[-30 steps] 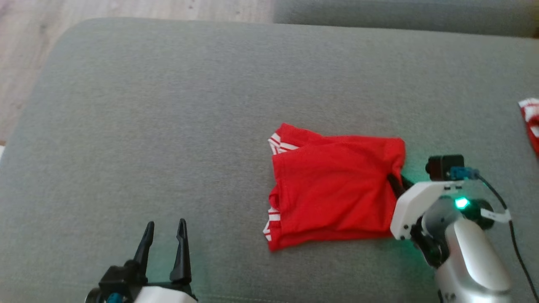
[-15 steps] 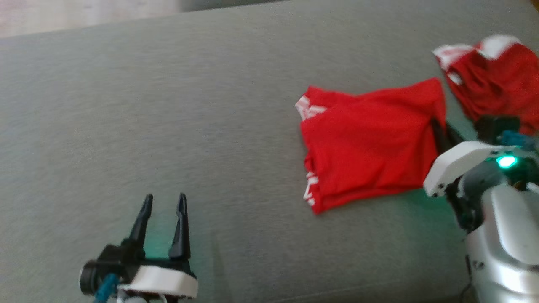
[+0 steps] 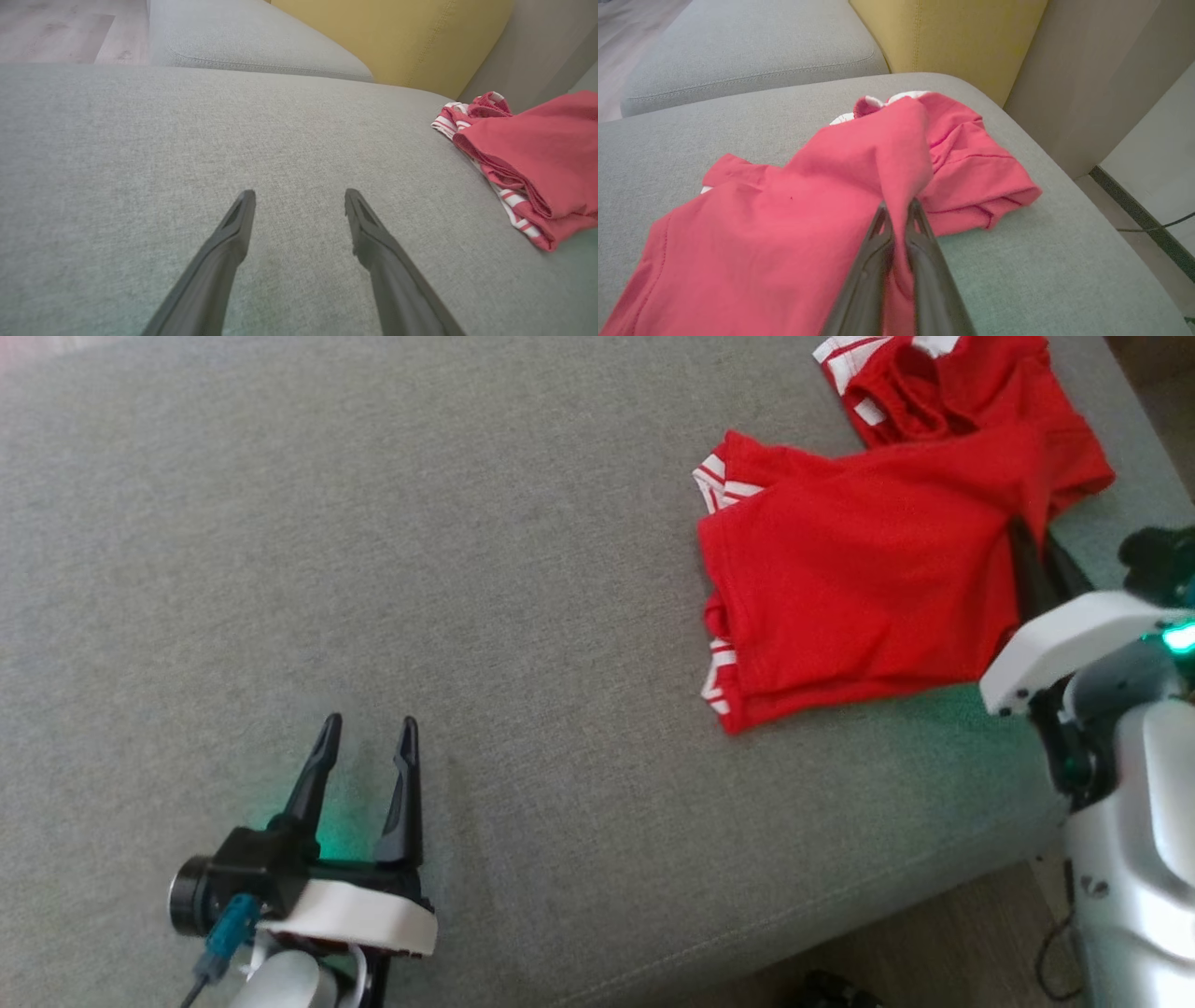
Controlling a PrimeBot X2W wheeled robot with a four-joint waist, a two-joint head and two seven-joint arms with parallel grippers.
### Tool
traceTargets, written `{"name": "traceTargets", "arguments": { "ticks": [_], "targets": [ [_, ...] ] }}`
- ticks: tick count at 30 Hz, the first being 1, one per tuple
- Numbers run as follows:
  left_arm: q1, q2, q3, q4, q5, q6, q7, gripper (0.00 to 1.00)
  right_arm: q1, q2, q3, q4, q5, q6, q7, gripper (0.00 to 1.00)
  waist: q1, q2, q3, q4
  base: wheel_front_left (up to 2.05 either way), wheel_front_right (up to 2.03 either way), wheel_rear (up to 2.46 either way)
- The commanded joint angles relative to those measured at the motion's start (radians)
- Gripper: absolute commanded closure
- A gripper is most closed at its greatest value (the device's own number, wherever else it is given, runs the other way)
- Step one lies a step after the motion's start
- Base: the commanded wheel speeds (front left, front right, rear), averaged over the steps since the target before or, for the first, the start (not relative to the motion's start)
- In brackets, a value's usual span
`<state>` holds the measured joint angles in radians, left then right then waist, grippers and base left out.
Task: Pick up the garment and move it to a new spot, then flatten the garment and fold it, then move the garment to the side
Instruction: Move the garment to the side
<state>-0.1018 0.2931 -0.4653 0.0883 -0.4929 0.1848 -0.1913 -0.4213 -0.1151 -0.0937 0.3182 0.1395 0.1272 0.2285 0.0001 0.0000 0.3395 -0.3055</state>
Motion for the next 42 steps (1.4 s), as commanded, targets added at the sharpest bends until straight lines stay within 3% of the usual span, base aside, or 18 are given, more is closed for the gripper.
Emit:
{"name": "traceTargets", "arguments": {
  "ticks": [1,6,13,20,25,26,27,34,42],
  "targets": [
    [-0.030,0.016,0.020,-0.032,0.006,0.000,0.001,0.00,-0.047,-0.025,0.015,-0.046,0.004,0.003,-0.013,1.00,-0.0001,0.0000,0.000,0.006,0.00,0.00,0.00],
    [-0.032,0.004,0.013,-0.023,0.001,0.001,-0.003,0.00,-0.102,-0.068,0.039,-0.042,0.001,0.003,0.009,1.00,-0.0001,0.0000,-0.015,0.048,0.00,0.00,0.00],
    [-0.038,-0.008,0.007,-0.015,-0.004,-0.001,-0.014,0.00,-0.209,-0.206,0.024,0.002,-0.012,0.003,0.060,1.00,-0.0001,0.0000,-0.013,0.135,0.00,0.00,0.00],
    [-0.051,-0.017,-0.007,-0.012,0.000,-0.007,-0.021,0.00,-0.259,-0.363,-0.087,0.057,-0.038,0.003,0.119,1.00,-0.0001,0.0000,0.024,0.222,0.00,0.00,0.00],
    [-0.065,-0.023,-0.018,-0.014,0.006,-0.010,-0.025,0.00,-0.262,-0.425,-0.207,0.119,-0.108,0.003,0.131,1.00,-0.0001,0.0000,0.053,0.264,0.00,0.00,0.00],
    [-0.067,-0.023,-0.018,-0.014,0.006,-0.010,-0.025,0.00,-0.262,-0.425,-0.224,0.128,-0.127,0.003,0.119,0.61,-0.0001,0.0000,0.056,0.267,0.00,0.00,0.00],
    [-0.069,-0.023,-0.019,-0.013,0.005,-0.010,-0.026,0.00,-0.262,-0.421,-0.239,0.138,-0.144,0.003,0.105,0.00,-0.0001,0.0000,0.058,0.269,0.00,0.00,0.00],
    [-0.079,-0.029,-0.027,-0.003,0.005,-0.011,-0.026,0.00,-0.264,-0.363,-0.296,0.196,-0.214,0.003,0.025,0.00,-0.0001,0.0000,0.050,0.271,0.00,0.00,0.00],
    [-0.069,-0.023,-0.018,0.009,-0.009,-0.007,-0.029,0.00,-0.276,-0.276,-0.194,0.165,-0.205,0.003,-0.044,0.00,-0.0001,0.0000,-0.019,0.255,0.00,0.00,0.00]
  ]
}}
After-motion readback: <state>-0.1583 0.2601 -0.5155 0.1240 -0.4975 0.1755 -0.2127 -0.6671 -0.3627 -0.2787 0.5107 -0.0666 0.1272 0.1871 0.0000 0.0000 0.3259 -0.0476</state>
